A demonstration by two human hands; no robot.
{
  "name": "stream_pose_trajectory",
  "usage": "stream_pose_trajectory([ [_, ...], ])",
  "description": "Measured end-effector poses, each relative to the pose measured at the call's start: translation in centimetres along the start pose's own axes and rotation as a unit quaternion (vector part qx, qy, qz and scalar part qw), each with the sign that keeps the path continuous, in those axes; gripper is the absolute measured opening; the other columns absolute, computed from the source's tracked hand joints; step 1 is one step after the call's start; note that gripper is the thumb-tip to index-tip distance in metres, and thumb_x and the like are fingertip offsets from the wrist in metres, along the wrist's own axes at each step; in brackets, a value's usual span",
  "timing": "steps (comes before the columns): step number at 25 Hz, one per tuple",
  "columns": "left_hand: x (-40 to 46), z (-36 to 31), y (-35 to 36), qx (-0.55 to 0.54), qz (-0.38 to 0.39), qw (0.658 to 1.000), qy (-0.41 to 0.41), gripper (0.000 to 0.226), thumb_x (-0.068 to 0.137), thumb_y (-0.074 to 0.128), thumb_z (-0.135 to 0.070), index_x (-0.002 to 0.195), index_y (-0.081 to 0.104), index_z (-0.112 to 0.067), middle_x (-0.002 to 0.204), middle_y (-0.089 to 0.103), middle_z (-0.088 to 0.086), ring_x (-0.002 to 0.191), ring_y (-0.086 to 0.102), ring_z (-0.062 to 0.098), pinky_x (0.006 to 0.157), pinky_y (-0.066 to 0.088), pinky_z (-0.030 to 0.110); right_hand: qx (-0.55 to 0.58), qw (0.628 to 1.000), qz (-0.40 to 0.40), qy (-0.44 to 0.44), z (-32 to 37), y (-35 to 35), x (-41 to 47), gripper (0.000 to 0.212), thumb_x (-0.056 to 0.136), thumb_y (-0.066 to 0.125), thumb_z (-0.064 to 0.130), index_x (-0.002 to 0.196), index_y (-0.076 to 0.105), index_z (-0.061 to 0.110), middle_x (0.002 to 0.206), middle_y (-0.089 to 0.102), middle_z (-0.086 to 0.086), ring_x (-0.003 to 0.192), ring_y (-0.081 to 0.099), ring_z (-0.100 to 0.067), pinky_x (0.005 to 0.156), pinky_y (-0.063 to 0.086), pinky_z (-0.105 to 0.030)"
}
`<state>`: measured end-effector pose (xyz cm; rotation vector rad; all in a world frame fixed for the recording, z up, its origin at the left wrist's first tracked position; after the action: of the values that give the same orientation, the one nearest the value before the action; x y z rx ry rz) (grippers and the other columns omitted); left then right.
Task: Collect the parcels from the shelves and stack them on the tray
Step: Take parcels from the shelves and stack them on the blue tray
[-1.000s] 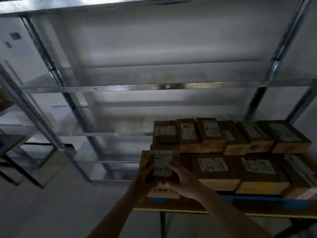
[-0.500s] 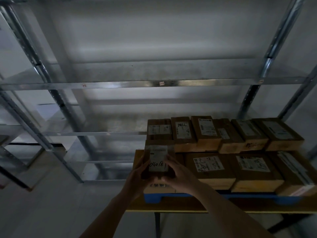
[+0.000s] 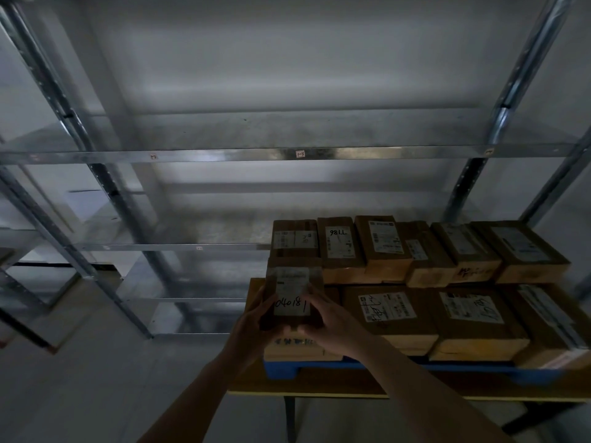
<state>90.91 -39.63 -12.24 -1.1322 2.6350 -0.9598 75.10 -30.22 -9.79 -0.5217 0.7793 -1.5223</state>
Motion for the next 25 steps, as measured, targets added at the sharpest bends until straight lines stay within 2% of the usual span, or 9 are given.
stream_pose_trajectory([
  [2,0.2,0.1,0.0,-0.007,0.002,1.0,-0.003,0.074,0.087,0.071,-0.018,0.146,0.028,-0.033,0.154,0.013,-0.02,0.123,0.047,0.009,0.082,0.051,0.01,0.002,1.0,-0.001,0.001,-0.1,0.0,0.3,0.072,0.094,0.062,0.04,0.154,0.023,0.036,0.166,0.001,0.016,0.149,0.024,-0.019,0.11,0.029,-0.029],
  [7,0.8,1.2,0.1,0.003,0.001,1.0,0.004,0.075,0.088,0.072,-0.019,0.151,0.032,-0.027,0.16,0.017,-0.009,0.128,0.049,0.018,0.082,0.058,0.025,-0.008,1.0,0.005,-0.004,-0.4,-0.1,0.7,0.072,0.095,0.061,0.043,0.155,0.023,0.035,0.166,0.001,0.014,0.149,0.023,-0.019,0.109,0.028,-0.028],
  [11,1.1,1.6,-0.1,0.034,-0.007,0.999,0.018,0.075,0.088,0.071,-0.026,0.151,0.032,-0.025,0.161,0.018,-0.006,0.134,0.044,0.019,0.089,0.058,0.032,-0.008,1.0,0.009,-0.008,-0.5,-0.2,1.0,0.071,0.096,0.061,0.041,0.155,0.023,0.034,0.167,0.005,0.01,0.149,0.024,-0.02,0.108,0.029,-0.027],
  [12,1.3,1.8,-0.1,0.04,-0.008,0.999,0.019,0.074,0.087,0.071,-0.029,0.151,0.033,-0.026,0.16,0.019,-0.006,0.134,0.044,0.019,0.091,0.057,0.032,-0.007,1.0,0.009,-0.009,-0.6,-0.2,1.1,0.071,0.096,0.061,0.04,0.155,0.023,0.033,0.166,0.006,0.01,0.148,0.025,-0.019,0.108,0.029,-0.027],
  [15,1.4,1.3,-0.1,0.039,-0.01,0.999,0.021,0.072,0.088,0.071,-0.028,0.149,0.034,-0.029,0.159,0.021,-0.007,0.129,0.048,0.015,0.088,0.054,0.018,-0.009,1.0,0.009,-0.008,-0.7,-0.3,1.4,0.072,0.095,0.062,0.038,0.155,0.023,0.033,0.167,0.003,0.011,0.149,0.023,-0.019,0.11,0.028,-0.027],
  [19,1.6,1.2,-0.1,0.038,-0.01,0.999,0.017,0.072,0.088,0.071,-0.023,0.149,0.032,-0.029,0.159,0.022,-0.006,0.126,0.048,0.013,0.085,0.051,0.01,-0.01,1.0,0.016,0.004,-1.1,-0.4,1.9,0.073,0.095,0.063,0.04,0.155,0.024,0.032,0.167,0.002,0.01,0.15,0.022,-0.02,0.116,0.031,-0.035],
  [23,1.9,1.5,-0.1,0.056,-0.008,0.998,0.022,0.072,0.089,0.069,-0.028,0.151,0.032,-0.026,0.159,0.023,-0.005,0.128,0.048,0.016,0.088,0.055,0.02,-0.021,1.0,0.016,0.003,-1.1,-0.4,2.0,0.073,0.095,0.062,0.041,0.155,0.023,0.031,0.167,0.002,0.01,0.149,0.024,-0.021,0.115,0.032,-0.037],
  [25,2.0,1.5,-0.2,0.041,-0.006,0.999,0.016,0.072,0.089,0.069,-0.023,0.151,0.032,-0.025,0.158,0.024,-0.003,0.127,0.049,0.018,0.086,0.054,0.017,-0.026,1.0,0.016,0.002,-1.0,-0.5,2.2,0.073,0.095,0.062,0.042,0.156,0.023,0.032,0.167,0.002,0.009,0.149,0.023,-0.021,0.114,0.031,-0.036],
])
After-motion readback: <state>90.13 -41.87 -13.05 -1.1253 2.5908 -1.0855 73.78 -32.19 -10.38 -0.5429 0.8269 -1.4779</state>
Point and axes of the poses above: each hand's wrist, its own x-axis towards the middle knuckle, its own y-axis out of the palm, z = x × y, the point moved 5 cm from there along x, towards the middle knuckle
